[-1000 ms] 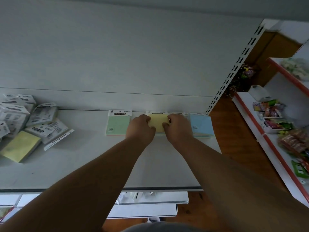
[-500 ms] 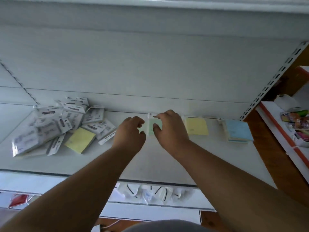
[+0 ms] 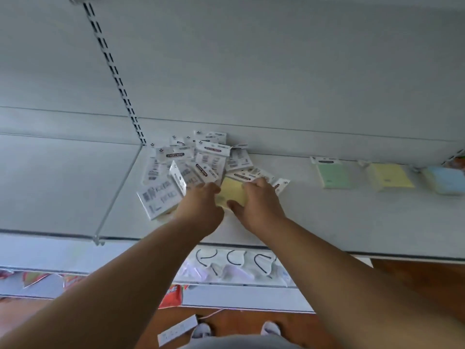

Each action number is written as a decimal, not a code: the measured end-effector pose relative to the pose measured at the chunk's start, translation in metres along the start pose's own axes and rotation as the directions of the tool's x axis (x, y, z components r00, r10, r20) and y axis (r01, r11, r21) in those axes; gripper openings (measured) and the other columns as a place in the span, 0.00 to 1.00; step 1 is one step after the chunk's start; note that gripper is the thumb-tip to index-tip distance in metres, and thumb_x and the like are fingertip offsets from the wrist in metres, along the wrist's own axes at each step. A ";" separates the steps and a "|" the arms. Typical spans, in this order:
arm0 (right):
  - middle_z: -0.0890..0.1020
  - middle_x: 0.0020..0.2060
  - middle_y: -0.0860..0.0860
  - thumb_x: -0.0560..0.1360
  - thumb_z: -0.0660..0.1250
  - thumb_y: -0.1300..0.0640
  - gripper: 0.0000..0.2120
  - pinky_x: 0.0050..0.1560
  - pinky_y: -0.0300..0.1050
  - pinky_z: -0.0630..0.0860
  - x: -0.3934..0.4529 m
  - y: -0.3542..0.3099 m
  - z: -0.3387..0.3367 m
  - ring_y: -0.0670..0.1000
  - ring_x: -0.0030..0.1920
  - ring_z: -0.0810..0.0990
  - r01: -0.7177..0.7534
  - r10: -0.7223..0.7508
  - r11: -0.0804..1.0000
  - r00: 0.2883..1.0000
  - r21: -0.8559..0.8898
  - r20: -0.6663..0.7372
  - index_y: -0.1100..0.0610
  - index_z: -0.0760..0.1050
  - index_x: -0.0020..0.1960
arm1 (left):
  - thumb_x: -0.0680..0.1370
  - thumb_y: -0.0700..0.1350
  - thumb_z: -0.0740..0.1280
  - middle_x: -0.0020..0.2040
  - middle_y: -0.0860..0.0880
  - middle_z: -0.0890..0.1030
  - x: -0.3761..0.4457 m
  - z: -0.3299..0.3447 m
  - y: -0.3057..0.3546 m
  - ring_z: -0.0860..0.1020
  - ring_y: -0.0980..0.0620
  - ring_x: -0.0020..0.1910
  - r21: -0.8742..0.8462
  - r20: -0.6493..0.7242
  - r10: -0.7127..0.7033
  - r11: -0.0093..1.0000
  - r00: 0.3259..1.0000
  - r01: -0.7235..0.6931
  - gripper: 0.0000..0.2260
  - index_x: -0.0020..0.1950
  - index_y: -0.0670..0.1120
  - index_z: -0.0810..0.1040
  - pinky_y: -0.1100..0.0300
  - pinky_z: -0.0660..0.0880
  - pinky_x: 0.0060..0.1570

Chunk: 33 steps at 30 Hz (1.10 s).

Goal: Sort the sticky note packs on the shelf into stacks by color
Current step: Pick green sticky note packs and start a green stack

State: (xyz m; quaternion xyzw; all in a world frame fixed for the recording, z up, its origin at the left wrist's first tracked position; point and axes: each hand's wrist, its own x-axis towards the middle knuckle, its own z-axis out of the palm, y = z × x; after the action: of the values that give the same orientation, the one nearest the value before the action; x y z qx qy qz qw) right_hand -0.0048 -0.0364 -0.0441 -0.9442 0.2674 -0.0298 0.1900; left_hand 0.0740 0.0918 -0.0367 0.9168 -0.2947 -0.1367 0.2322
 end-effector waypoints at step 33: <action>0.80 0.47 0.45 0.72 0.72 0.55 0.13 0.44 0.39 0.74 -0.038 0.271 -0.148 0.41 0.39 0.78 -0.125 0.346 0.852 0.863 0.508 -0.367 0.52 0.75 0.54 | 0.74 0.41 0.67 0.40 0.53 0.82 0.020 0.132 0.263 0.82 0.50 0.40 -0.556 -0.018 0.006 0.831 1.000 -0.015 0.12 0.54 0.54 0.77 0.55 0.80 0.42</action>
State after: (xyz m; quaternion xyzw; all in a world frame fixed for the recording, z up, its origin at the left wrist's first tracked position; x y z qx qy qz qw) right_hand -0.1949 -0.2801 -0.0071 -0.7964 0.4052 -0.2844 0.3474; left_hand -0.0867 -0.1550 -0.0187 0.8091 -0.2457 -0.2081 0.4916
